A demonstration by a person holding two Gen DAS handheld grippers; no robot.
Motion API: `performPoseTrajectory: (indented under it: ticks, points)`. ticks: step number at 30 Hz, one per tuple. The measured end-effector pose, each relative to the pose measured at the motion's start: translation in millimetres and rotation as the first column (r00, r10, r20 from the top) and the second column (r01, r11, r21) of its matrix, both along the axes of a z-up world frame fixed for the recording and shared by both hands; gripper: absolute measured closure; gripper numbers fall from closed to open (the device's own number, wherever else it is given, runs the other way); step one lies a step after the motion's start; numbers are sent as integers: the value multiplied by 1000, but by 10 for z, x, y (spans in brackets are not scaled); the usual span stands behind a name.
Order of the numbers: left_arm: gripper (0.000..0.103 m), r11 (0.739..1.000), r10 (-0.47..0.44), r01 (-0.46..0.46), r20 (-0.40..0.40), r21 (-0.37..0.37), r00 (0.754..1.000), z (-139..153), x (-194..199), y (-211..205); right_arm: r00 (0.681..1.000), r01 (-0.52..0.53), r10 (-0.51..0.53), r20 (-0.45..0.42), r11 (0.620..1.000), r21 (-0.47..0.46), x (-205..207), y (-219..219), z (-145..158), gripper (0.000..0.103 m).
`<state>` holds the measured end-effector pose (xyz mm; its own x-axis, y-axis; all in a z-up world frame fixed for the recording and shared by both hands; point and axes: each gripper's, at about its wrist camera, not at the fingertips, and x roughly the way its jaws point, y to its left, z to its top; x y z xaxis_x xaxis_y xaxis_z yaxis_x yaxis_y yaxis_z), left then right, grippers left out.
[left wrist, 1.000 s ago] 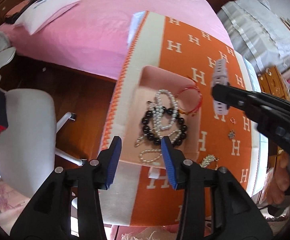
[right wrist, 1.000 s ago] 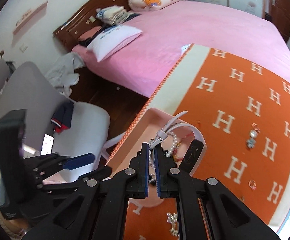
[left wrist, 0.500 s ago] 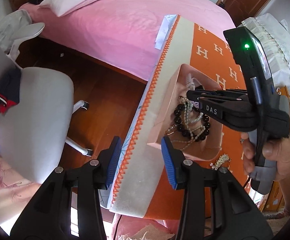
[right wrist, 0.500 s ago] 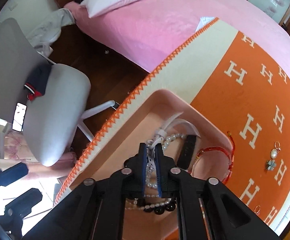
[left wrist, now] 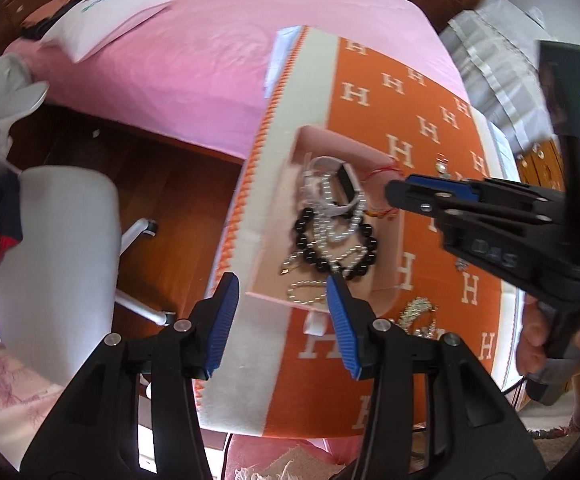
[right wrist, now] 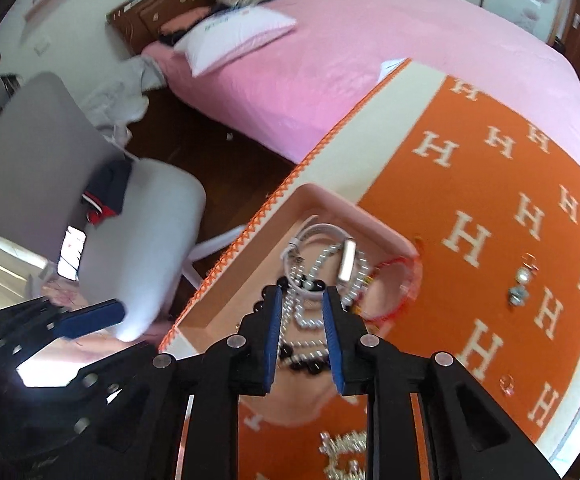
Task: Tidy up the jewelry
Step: 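Carry the necklace into the pink tray with the left tool while the right drops the watch there, then grasp the rhinestone hair comb with the right tool while the left moves toward a silver charm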
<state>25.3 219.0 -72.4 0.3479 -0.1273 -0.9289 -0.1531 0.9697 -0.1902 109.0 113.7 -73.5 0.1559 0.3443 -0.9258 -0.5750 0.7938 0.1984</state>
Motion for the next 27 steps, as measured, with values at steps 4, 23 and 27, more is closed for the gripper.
performPoseTrajectory:
  ticks: [4, 23, 27]
  points:
    - [60, 998, -65, 65, 16, 0, 998, 76, 76, -218, 997, 69, -69, 24, 997, 25, -63, -436, 258, 82]
    - [59, 951, -307, 306, 33, 45, 951, 117, 223, -1099, 982, 187, -189, 18, 980, 60, -1004, -1578, 158, 82]
    - [59, 947, -317, 317, -1, 49, 948, -40, 165, -1112, 991, 137, -137, -5, 989, 47, -1174, -1463, -101, 82]
